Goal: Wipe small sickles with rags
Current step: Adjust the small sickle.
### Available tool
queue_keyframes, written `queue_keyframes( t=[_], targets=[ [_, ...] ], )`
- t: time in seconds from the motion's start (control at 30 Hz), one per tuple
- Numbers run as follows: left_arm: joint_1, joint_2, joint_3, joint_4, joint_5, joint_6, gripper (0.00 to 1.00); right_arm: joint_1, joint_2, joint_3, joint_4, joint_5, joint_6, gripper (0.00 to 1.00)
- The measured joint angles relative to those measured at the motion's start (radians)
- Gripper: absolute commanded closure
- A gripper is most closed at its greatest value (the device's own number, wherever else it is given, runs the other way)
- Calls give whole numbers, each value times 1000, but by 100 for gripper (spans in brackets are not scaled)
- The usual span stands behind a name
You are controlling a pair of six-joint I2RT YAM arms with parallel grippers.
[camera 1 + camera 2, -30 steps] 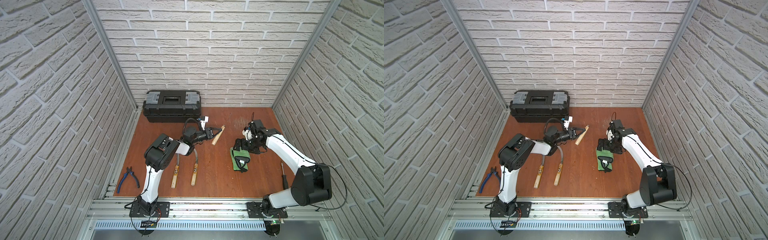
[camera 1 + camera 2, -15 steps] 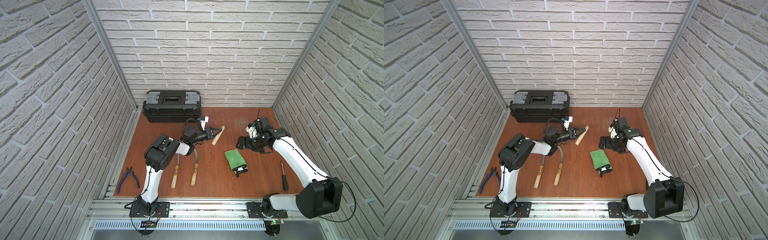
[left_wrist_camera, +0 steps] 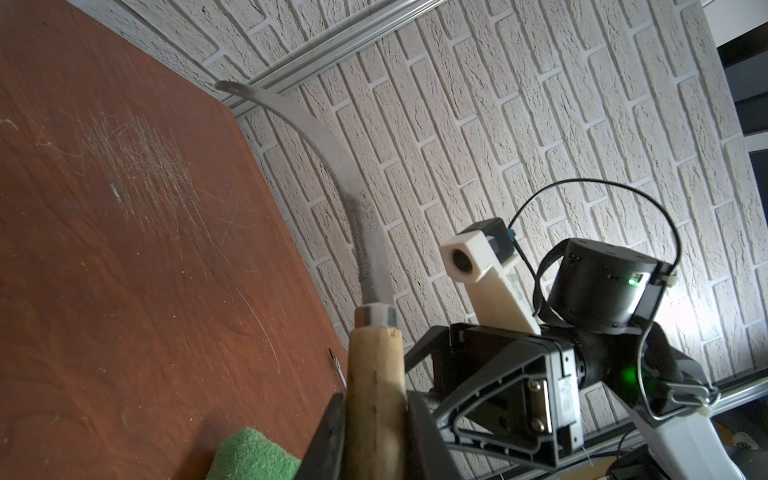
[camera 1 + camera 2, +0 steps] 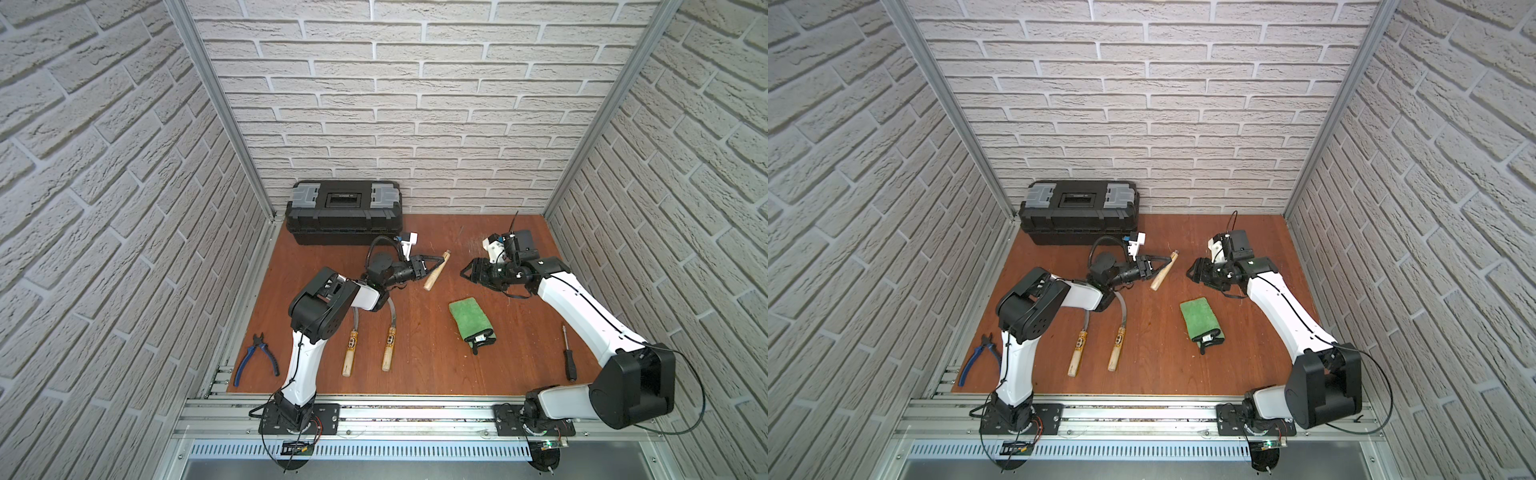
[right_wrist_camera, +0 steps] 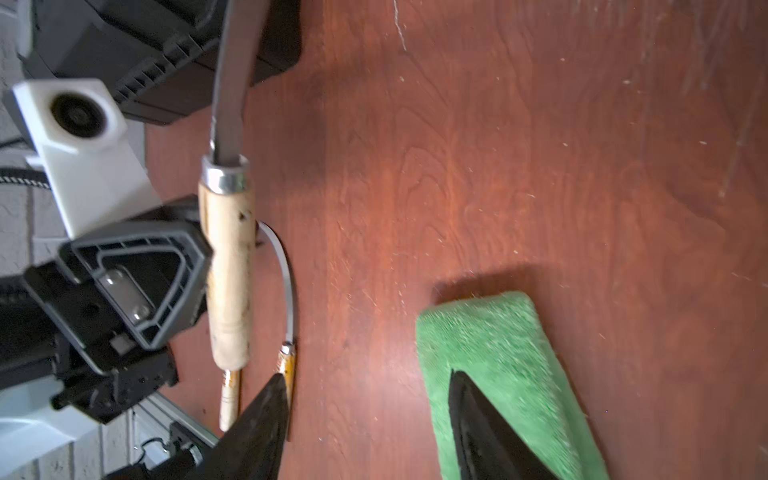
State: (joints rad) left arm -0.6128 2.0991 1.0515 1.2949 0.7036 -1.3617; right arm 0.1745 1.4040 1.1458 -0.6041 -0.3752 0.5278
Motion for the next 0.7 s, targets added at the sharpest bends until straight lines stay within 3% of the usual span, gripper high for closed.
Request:
queue_keyframes(
  t=[0.33, 0.7],
  targets=[
    [2, 1, 0, -3, -9, -2, 100, 59, 125, 22, 232, -19, 169, 44],
    [9, 1, 2, 3, -34, -3, 100, 75, 145, 50, 259, 0, 221, 48]
  ],
)
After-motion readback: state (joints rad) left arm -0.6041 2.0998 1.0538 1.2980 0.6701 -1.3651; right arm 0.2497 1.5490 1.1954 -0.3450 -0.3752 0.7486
